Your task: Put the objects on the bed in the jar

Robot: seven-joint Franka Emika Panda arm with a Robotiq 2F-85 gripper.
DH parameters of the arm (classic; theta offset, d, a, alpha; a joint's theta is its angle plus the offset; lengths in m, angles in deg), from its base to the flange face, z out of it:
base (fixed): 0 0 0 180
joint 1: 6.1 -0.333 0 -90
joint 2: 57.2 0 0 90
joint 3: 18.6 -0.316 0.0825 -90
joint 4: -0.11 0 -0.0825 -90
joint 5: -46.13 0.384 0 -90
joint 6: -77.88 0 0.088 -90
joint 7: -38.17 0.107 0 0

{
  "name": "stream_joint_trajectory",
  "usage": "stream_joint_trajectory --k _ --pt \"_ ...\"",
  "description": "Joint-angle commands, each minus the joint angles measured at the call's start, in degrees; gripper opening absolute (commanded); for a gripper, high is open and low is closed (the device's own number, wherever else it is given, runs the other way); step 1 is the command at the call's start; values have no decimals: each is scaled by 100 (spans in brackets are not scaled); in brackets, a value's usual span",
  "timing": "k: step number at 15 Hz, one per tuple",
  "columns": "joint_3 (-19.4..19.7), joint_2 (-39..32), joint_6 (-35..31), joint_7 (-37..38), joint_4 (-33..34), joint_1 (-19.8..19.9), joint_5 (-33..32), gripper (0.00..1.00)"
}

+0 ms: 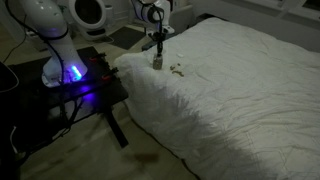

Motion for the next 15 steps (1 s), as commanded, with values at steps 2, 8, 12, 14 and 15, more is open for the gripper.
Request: stream_joint_trajectory --k 2,8,12,14,15 --pt "-87 -96 358 -234 280 28 155 31" --pt "-122 -152 521 -215 399 17 125 19" --pt "-139 -183 570 -239 448 38 147 8" --pt "-133 -177 580 -229 446 30 137 0" --pt "-127 -166 590 -221 448 20 128 0"
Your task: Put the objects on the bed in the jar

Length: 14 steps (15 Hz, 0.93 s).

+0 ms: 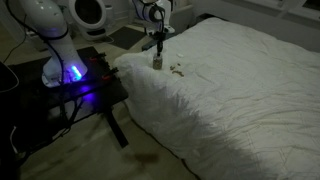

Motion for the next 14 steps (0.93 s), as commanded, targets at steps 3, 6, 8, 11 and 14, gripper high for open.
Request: stream_joint_trajectory --k 3,6,8,11,14 --pt "-23 111 313 -238 113 18 109 0" --pt "5 248 430 -219 117 -6 68 0" --pt "1 336 547 -225 155 14 75 0" --pt "103 489 507 13 138 -34 -1 0" --pt "373 553 256 520 113 -155 -256 0"
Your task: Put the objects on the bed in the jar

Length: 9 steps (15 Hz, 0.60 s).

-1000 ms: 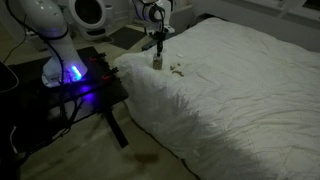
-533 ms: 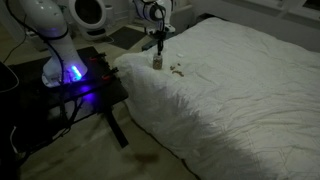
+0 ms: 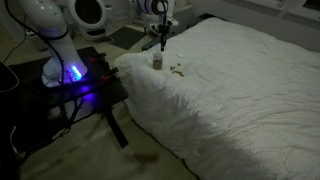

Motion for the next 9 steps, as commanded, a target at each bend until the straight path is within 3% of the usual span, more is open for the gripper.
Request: stream_joint_trajectory --k 1,9 --pt "281 196 -106 517 -65 -109 -250 0" --pt "857 -184 -1070 1550 32 -61 -871 1"
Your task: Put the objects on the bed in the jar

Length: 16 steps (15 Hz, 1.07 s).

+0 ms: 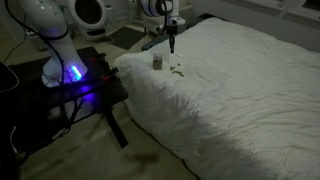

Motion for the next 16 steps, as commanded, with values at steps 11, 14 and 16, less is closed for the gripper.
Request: stream_joint_trajectory --k 11,14,16 --pt "380 -1113 -1339 41 210 144 -11 95" --pt "458 -1329 -1790 -140 258 180 30 100" --pt "435 -1492 -1985 -339 343 253 151 100"
